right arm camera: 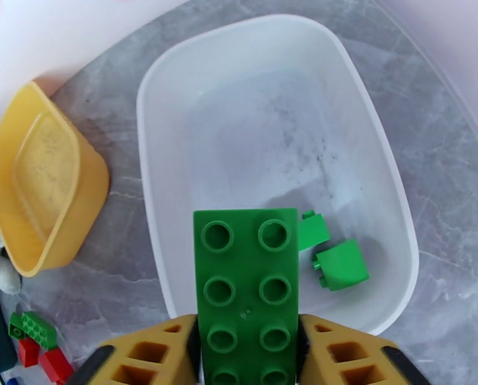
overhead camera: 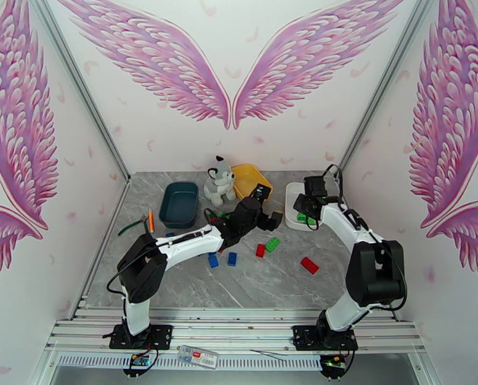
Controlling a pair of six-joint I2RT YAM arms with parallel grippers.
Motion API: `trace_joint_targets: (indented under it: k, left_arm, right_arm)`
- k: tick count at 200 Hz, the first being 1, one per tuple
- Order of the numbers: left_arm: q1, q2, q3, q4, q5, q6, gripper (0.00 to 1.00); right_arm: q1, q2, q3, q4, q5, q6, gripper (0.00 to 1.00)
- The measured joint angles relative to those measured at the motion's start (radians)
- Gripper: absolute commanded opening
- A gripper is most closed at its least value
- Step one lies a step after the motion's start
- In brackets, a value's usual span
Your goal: Sort the legos into containers by color
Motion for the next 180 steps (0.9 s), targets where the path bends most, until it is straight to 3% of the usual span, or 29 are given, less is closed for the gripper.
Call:
trace_joint_targets:
  k: [21,73,91,157,180]
  left_arm:
    - [0.0,0.04,0.02,-0.029,0.024,0.015,0.93]
    - [0.01,0.073,0.02,-0.103,0.079,0.071,0.87]
    - [0.016,0.074,0.02,-0.119,0.107,0.088,0.86]
    - [0.017,0.182,0.04,-0.207,0.157,0.119,0.82]
    - [0.005,0.215,0.063,-0.262,0.142,0.124,0.81]
  right_arm:
    - [0.0,0.008,0.0,-0.023,-0.003,-0.013,0.79]
    - [0.0,-0.198,-0.13,-0.02,-0.047,-0.008,0.83]
    - [0.0,-0.298,-0.177,-0.032,-0.067,0.014,1.0]
    - [0.0,-0.748,-0.437,-0.068,-0.122,0.068,0.99]
    - [0.0,-0.826,-0.462,-0.06,-0.139,0.068,0.98]
